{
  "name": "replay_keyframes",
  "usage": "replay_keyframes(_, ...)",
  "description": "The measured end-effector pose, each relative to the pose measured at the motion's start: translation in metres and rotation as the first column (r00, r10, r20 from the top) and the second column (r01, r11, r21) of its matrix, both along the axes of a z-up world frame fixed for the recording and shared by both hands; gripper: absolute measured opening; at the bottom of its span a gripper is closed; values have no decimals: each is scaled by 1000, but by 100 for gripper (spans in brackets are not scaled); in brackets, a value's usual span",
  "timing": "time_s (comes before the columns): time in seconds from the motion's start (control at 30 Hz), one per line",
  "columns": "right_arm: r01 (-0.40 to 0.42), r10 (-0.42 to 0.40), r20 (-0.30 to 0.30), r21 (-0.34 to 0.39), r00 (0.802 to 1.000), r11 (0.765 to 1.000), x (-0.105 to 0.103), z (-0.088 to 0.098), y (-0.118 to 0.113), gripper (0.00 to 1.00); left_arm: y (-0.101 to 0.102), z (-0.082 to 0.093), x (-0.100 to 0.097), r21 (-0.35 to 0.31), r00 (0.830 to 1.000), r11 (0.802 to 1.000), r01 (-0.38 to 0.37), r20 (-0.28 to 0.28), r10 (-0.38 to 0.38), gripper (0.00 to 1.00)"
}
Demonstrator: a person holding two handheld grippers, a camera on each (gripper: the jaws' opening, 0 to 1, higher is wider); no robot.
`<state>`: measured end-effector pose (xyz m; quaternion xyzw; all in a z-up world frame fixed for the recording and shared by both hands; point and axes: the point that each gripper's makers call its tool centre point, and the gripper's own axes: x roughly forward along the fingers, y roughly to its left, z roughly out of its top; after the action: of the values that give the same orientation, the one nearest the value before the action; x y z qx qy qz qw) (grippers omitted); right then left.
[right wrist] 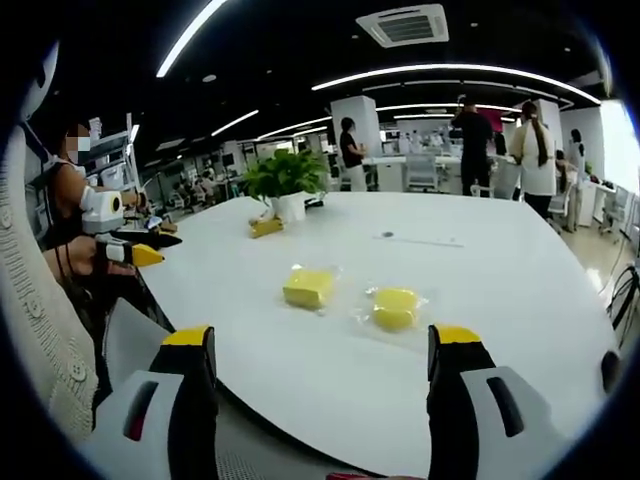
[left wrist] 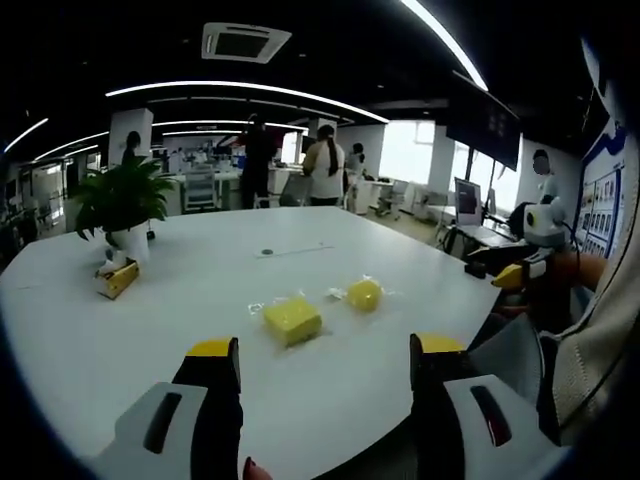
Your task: Compare the silicone blocks by pressing each to a similar depth, holding the contact briefly, and releasing to observe deformation and rebound differences across the visible hardness samples.
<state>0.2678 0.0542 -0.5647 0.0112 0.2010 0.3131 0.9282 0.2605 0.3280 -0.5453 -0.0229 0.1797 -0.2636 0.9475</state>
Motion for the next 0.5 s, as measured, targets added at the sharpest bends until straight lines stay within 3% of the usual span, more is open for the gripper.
replay_keyframes(0.5,-25,25,12,-27,1000,999,1,-3,1,79,-1,2,2,-3,1000,1000,10,6,-10,68)
